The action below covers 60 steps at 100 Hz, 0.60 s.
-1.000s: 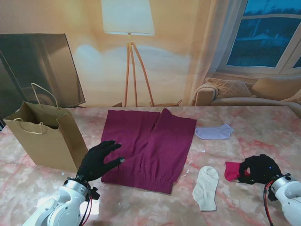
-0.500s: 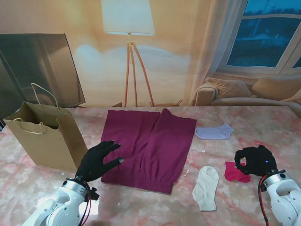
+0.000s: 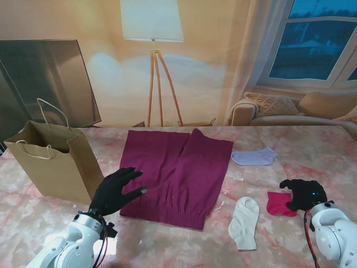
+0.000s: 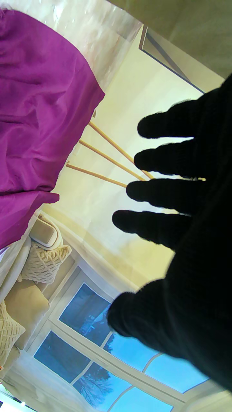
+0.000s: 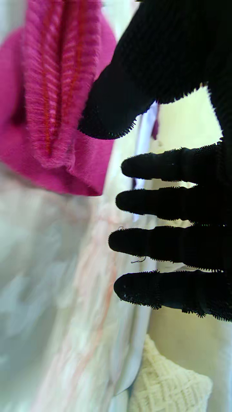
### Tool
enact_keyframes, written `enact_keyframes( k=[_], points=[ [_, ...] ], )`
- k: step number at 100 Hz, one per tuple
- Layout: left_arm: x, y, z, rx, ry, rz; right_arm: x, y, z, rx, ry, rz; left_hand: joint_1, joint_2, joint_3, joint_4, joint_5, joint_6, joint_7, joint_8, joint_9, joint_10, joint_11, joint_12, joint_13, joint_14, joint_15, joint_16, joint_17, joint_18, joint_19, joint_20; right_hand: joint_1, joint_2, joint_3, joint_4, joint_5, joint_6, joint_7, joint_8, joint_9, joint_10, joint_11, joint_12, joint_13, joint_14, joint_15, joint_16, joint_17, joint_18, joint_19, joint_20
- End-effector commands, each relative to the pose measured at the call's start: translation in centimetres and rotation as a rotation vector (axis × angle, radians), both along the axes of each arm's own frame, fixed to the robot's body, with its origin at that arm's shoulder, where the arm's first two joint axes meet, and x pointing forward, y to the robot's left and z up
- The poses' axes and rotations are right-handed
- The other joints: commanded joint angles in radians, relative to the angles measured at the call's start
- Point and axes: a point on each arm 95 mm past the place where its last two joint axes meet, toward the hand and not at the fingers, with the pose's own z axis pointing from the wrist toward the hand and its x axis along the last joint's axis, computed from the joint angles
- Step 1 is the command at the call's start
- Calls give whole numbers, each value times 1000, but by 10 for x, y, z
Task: Fold the socks and the shorts into the kraft paper bag
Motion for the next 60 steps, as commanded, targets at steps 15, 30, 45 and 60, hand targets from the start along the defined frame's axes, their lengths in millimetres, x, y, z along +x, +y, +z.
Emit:
enact_keyframes(
  k=[15,30,45,60],
  points=[
    [-1,-1,-1,0,5,-3,0,2,-11,-32,12,-9,-10,32,-20,67,-14,-13,-18,6,-46,3,-24,-9,-22,-27,-27,-8,-12,-26,-10,-15,-84,-105,13,-11,-93,96,-35,-63,-27,-26,242,195,-31,-16,144,117,-3,-16,-17,34],
    [-1,-1,-1,0,8,-3,1,5,-15,-31,35,-8,-10,32,-21,66,-15,-12,-19,6,-48,4,-24,-9,-24,-27,-28,-9,-13,-28,-11,-15,-70,-130,14,-12,189,-52,114,111,119,-60,381,450,-7,-7,310,260,18,-4,31,33],
    [-1,-1,-1,3,9,-1,4,11,-18,-8,-24,7,-10,31,-20,66,-15,-12,-19,6,-48,3,-24,-9,-25,-27,-28,-9,-13,-27,-12,-16,67,-147,-32,-195,419,-295,425,232,159,-64,387,528,9,-9,390,310,58,2,130,56],
    [0,-1,-1,5,9,-1,4,21,-12,66,-81,22,-7,28,-20,67,-17,-11,-20,6,-49,5,-24,-9,-26,-26,-29,-9,-15,-25,-13,-16,103,-80,-33,-168,446,-338,437,265,187,-24,170,303,84,-5,255,172,112,23,185,65]
  ],
)
